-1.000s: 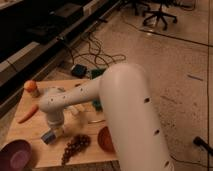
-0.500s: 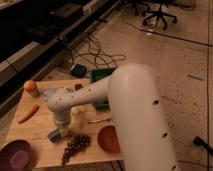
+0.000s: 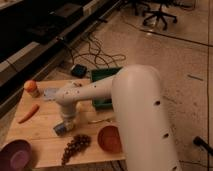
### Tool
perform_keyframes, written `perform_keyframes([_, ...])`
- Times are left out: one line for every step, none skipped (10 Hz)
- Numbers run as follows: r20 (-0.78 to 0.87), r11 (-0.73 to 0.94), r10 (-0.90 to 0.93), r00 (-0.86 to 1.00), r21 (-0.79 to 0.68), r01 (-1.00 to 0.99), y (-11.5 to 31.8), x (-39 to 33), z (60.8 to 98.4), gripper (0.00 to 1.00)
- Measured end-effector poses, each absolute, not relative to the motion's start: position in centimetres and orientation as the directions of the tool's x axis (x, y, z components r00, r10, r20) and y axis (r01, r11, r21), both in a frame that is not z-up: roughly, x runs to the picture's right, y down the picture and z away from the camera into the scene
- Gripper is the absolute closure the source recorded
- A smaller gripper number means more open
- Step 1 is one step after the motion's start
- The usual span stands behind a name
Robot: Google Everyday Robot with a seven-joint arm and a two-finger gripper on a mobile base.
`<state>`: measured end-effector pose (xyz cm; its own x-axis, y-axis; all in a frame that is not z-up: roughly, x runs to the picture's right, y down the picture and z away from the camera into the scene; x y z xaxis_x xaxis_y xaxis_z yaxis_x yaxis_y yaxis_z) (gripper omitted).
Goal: Wipe table surface with sponge
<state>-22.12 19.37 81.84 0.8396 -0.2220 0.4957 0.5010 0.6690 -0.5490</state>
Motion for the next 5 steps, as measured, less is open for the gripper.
perform_keyframes([0.496,0.667,-0.226,0.838,-0.548,0.504,18.7,-22.8,82.4,1.00])
perform_keyframes([0.500,0.663,-0.234,0.834,-0.545,0.513,17.9,-23.9,82.9,1.00])
perform_keyframes([0.504,0.660,-0.240,0.830,-0.542,0.520,17.2,-24.8,83.3,1.00])
perform_keyframes([0.508,0.657,-0.246,0.826,-0.539,0.527,16.6,-25.7,83.7,1.00])
perform_keyframes([0.513,0.654,-0.252,0.820,-0.534,0.535,16.1,-26.5,83.9,1.00])
